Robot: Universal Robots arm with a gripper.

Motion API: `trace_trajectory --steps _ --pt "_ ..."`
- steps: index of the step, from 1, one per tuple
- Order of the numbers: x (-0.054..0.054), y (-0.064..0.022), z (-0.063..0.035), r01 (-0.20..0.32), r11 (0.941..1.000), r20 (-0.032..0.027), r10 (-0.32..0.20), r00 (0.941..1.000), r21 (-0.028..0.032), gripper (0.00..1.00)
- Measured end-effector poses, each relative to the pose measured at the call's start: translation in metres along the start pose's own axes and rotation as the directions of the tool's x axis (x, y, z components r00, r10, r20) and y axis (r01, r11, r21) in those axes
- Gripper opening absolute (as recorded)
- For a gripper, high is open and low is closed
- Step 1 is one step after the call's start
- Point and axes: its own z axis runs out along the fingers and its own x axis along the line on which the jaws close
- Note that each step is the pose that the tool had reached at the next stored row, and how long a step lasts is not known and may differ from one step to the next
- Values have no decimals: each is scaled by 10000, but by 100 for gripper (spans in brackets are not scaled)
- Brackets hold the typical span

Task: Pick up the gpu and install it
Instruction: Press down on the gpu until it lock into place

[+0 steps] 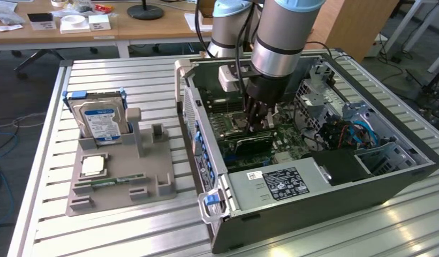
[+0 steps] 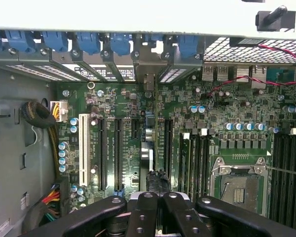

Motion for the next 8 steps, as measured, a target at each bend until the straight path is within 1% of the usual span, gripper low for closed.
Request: trace_trajectory --steps 8 --pt "1 0 36 0 10000 1 0 10000 0 11"
